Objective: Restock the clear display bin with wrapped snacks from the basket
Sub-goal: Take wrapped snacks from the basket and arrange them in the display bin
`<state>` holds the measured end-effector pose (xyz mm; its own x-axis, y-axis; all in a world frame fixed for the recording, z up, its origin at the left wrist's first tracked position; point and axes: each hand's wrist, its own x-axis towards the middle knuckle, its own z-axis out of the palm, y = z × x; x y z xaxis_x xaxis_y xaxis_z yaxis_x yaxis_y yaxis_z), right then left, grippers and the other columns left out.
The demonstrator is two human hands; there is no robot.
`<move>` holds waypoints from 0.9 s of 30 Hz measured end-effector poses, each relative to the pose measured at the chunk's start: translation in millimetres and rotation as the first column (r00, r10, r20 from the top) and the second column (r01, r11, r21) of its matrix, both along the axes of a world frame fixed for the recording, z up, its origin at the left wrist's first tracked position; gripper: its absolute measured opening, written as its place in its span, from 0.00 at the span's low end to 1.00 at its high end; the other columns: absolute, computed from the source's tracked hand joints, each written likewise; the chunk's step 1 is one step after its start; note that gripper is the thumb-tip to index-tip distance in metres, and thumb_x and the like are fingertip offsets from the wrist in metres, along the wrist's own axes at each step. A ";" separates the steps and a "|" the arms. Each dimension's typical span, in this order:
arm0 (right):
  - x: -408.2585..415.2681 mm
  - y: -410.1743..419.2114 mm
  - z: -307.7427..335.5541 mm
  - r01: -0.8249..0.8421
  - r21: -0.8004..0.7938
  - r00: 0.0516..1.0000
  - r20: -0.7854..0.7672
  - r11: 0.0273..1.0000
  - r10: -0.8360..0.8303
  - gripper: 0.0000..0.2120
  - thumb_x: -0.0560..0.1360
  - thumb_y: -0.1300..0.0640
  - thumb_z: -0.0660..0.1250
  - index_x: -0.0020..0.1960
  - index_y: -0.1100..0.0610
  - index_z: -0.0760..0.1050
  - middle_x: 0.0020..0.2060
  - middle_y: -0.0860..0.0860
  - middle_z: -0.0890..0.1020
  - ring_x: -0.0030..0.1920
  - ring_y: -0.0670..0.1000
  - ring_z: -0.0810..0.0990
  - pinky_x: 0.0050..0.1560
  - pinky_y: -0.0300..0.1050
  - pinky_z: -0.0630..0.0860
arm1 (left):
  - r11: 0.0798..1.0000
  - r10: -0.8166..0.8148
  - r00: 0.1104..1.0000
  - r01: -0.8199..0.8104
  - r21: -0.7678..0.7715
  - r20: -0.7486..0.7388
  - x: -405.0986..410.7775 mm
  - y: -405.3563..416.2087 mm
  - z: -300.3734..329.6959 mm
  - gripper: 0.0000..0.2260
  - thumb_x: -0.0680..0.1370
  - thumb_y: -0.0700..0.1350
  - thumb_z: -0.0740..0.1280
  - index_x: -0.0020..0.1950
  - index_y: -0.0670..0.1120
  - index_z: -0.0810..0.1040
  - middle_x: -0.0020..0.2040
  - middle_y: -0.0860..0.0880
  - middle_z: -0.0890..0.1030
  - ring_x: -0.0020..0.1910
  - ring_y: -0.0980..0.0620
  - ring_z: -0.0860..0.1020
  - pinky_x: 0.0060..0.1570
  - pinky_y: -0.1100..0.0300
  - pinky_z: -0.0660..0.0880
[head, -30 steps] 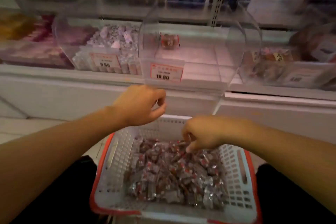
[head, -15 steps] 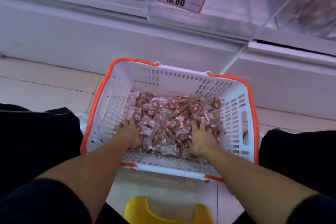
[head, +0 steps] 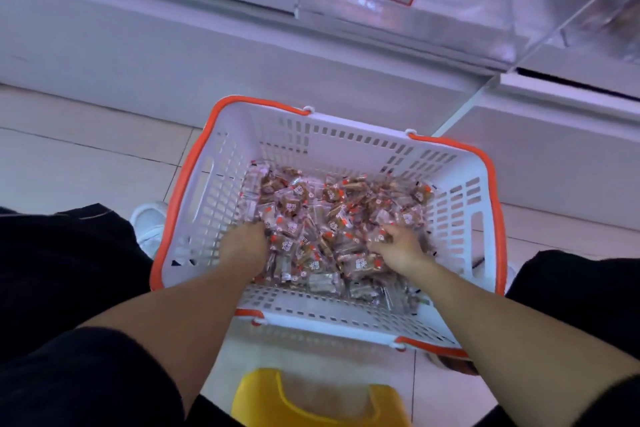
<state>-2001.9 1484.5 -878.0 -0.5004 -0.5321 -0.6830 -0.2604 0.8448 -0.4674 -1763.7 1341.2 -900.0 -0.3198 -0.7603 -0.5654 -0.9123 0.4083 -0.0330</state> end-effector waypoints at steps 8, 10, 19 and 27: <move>21.9 -8.7 47.6 0.517 -0.081 0.786 0.439 0.852 -0.435 0.10 0.81 0.62 0.65 0.62 0.58 0.73 0.52 0.53 0.80 0.48 0.50 0.79 0.54 0.54 0.81 | 0.998 0.007 1.000 -0.007 -0.069 -0.008 4.7 -6.4 18.0 0.11 0.79 0.47 0.60 0.60 0.47 0.74 0.58 0.44 0.79 0.61 0.43 0.73 0.58 0.49 0.69; 24.3 -9.7 57.5 0.524 -0.094 0.745 0.532 0.847 -0.402 0.06 0.80 0.63 0.65 0.56 0.56 0.75 0.49 0.49 0.79 0.43 0.47 0.76 0.57 0.59 0.80 | 0.976 0.217 0.948 -0.216 0.031 -0.233 -1.4 -10.5 30.8 0.11 0.81 0.48 0.58 0.58 0.44 0.73 0.52 0.41 0.79 0.54 0.42 0.77 0.50 0.53 0.70; 36.3 13.3 43.9 -0.120 -0.006 0.983 0.138 0.993 0.120 0.33 0.78 0.53 0.70 0.77 0.64 0.60 0.74 0.60 0.68 0.65 0.60 0.75 0.60 0.50 0.74 | 0.915 0.278 0.907 -0.149 0.375 -0.318 2.3 11.4 32.3 0.15 0.82 0.42 0.61 0.67 0.40 0.64 0.56 0.37 0.78 0.49 0.44 0.77 0.48 0.51 0.76; 27.4 4.5 16.6 0.031 -0.019 0.991 0.133 0.999 -0.028 0.09 0.77 0.59 0.72 0.42 0.55 0.73 0.38 0.52 0.79 0.36 0.50 0.77 0.31 0.41 0.74 | 0.854 -0.146 0.910 0.313 0.415 -0.388 -57.2 41.6 12.5 0.15 0.81 0.41 0.61 0.69 0.46 0.72 0.66 0.44 0.75 0.61 0.44 0.75 0.62 0.54 0.71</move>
